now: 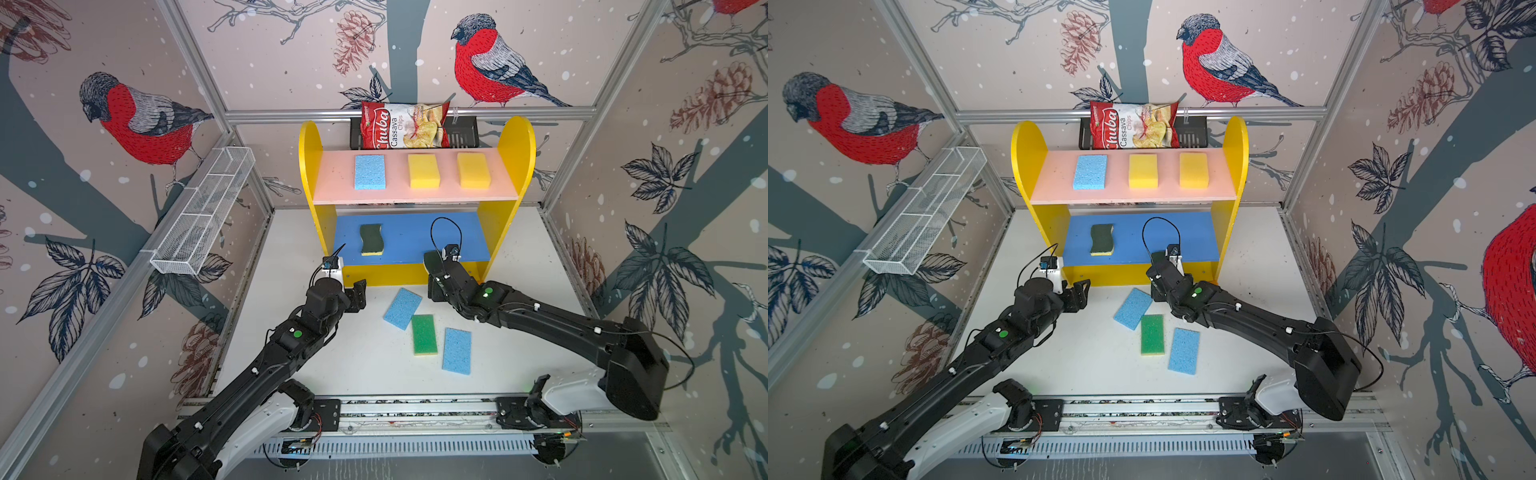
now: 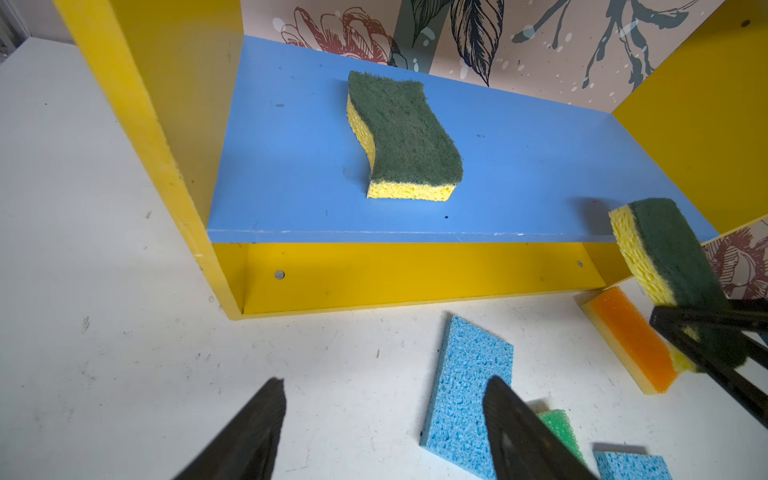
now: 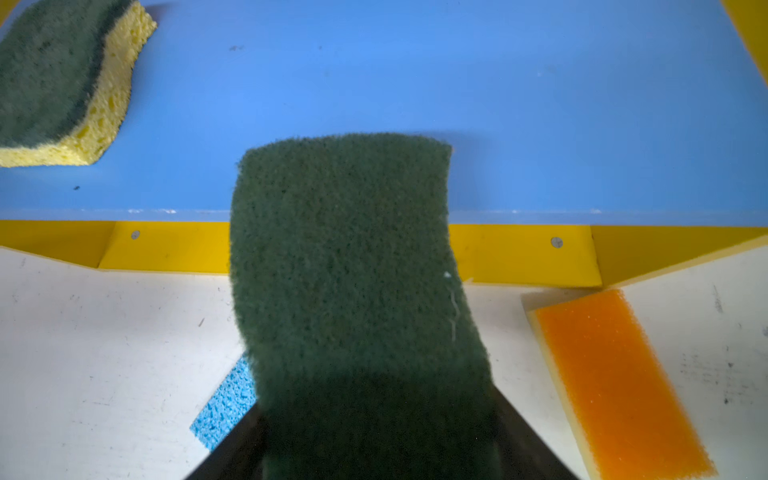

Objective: Place and organize the cleaning sponges onto the shelf
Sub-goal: 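Carry the pad with the right gripper over the blue shelf beside the first pad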

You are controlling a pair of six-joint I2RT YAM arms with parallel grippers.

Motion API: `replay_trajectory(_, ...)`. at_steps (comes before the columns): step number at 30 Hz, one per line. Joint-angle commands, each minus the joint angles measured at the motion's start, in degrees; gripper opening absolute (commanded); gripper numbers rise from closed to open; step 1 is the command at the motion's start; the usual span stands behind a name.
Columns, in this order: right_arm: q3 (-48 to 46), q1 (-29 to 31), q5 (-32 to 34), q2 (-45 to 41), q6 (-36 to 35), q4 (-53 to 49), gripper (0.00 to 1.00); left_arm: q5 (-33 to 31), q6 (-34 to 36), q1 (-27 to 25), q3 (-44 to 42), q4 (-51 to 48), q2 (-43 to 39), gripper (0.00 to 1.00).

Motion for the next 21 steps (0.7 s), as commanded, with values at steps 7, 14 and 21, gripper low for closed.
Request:
replay_trajectory(7,6.08,-0.79,2.92,5.06,-2.49,1.83,0.69,1.59,-2.11,-0.32,-2.72,4.03,-1.90,0.75)
replay_trajectory(14,9.37,-1.30,4.39,8.59,-2.88,3.69,0.68,2.44,-3.05,-0.33,-3.76,5.93,-2.45,0.75)
replay_trajectory(21,11.00,-2.70,3.73,10.39,-3.82,7.42,0.68,1.90,-2.96,-0.49,-4.18,7.02,-2.90,0.75)
